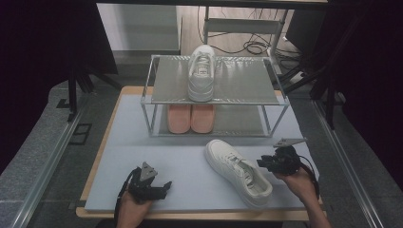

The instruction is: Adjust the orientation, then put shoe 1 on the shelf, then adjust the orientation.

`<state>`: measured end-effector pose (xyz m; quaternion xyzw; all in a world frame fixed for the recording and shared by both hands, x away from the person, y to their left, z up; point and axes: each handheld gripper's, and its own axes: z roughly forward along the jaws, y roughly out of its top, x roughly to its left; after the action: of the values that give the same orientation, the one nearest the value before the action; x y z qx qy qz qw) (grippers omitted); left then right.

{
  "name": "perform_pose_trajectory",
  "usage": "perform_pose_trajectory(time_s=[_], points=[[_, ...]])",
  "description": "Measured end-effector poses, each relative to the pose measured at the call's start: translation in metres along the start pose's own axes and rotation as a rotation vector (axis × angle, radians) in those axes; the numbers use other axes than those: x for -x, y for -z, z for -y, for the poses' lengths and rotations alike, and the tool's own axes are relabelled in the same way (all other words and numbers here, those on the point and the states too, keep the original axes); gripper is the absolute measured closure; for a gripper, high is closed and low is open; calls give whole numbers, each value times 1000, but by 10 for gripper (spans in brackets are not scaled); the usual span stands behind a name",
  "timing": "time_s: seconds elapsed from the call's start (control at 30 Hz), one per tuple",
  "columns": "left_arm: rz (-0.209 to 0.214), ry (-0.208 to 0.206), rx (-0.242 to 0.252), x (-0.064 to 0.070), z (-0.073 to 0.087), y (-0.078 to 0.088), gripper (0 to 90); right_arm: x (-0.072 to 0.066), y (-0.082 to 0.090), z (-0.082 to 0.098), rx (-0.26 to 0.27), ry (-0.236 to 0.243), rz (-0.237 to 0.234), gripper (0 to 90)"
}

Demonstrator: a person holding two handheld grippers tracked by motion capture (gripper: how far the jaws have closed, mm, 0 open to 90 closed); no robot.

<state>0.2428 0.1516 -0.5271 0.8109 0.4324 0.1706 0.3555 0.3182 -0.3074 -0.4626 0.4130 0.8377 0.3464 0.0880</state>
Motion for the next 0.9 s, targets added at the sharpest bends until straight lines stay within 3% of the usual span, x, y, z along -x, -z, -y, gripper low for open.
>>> perform_pose_trajectory(time_s=[0.17,0.6,0.9], points=[[0,0,0,0,0,0,152,-2,11,-4,-28,14,-2,596],[0,0,0,0,0,0,152,-9,32,-12,-66,-7,-24,500],[0,-2,0,0,0,0,152,-20,42,-16,-100,18,-21,463]])
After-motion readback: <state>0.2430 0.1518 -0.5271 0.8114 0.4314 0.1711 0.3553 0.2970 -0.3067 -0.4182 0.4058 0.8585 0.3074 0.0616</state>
